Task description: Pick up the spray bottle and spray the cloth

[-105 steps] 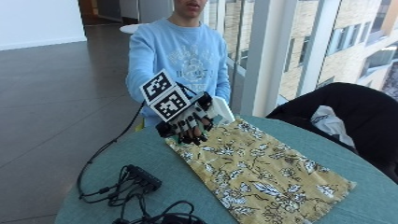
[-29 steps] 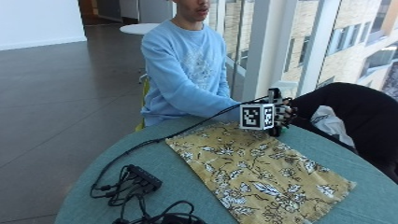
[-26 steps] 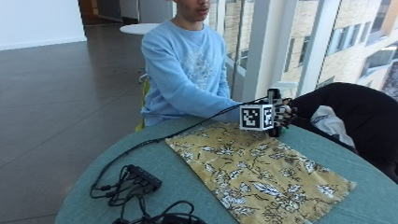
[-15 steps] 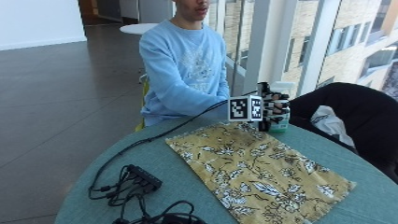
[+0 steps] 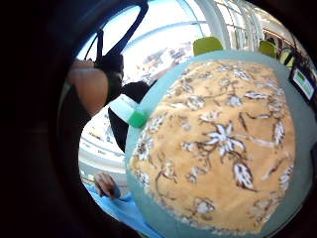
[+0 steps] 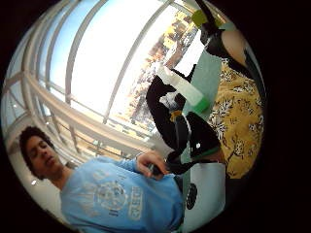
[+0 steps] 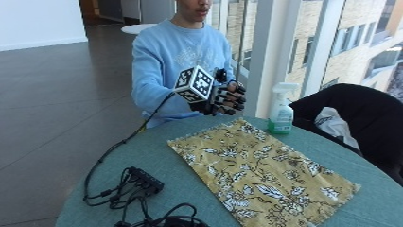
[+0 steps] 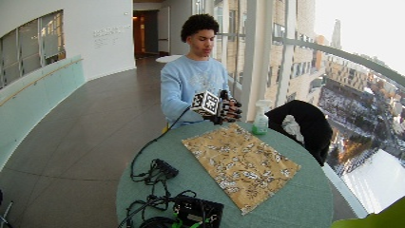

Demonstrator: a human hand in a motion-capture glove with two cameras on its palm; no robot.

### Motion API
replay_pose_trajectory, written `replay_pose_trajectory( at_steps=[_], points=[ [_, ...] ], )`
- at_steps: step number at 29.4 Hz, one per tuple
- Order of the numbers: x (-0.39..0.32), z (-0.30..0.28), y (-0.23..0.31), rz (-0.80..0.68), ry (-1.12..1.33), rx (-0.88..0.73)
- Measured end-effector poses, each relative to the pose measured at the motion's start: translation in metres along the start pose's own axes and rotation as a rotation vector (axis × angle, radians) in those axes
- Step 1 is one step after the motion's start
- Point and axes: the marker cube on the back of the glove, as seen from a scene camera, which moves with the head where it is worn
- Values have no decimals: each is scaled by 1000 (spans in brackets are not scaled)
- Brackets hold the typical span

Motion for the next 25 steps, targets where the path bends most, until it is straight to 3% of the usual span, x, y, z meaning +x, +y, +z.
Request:
replay_pose_trajectory(
  at_steps=[11, 25],
  points=[
    [48, -76, 118, 43, 357, -43],
    [63, -87, 154, 75, 397, -61]
  ],
)
